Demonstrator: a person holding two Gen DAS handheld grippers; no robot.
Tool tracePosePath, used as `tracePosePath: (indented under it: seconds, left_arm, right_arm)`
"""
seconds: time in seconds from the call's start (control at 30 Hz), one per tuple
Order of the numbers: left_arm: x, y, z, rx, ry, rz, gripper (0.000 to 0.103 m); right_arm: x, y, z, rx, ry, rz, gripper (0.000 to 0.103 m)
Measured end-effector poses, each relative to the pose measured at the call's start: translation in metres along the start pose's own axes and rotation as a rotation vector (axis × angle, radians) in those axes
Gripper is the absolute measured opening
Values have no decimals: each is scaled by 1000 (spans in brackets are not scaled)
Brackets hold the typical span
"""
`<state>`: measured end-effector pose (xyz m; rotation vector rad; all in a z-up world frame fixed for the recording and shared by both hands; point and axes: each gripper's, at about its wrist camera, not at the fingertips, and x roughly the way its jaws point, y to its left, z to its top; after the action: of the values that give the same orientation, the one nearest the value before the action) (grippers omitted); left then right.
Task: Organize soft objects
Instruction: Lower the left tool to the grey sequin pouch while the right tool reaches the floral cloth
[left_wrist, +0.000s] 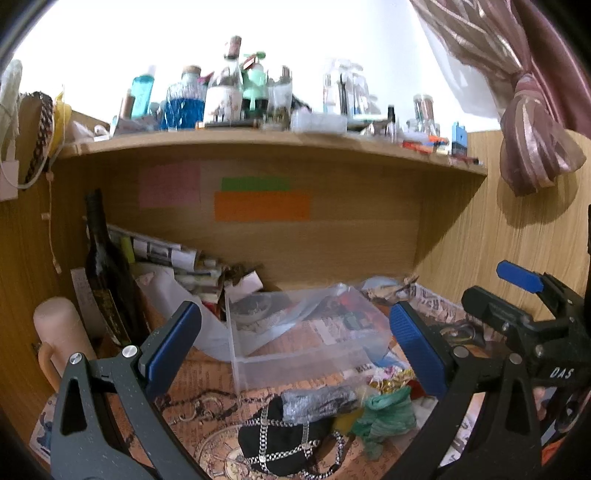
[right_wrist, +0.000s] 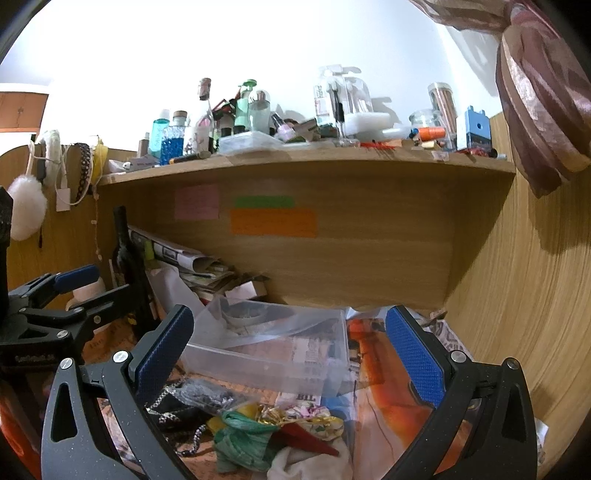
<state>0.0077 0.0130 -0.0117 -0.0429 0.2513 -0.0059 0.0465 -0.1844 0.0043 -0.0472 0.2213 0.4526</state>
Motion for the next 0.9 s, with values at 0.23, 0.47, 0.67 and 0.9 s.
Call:
tracePosePath:
  seconds: [0.23,0.47,0.67,0.9]
  left_arm:
    - [34,3,-29,-10,174,-50,103]
    - [70,2,-67,-29,344,-96,103]
    - [93,0,-89,-33,421,-94,103]
    - [112,-5,-85,-37,420,-98,103]
  right_arm:
    - [18,-17,-25,15,120,-31,103]
    - [35,-34,-57,23,263,-51,103]
    - [49,-41,-75,27,333,-41,103]
    - [69,-49,-76,62,370,31,88]
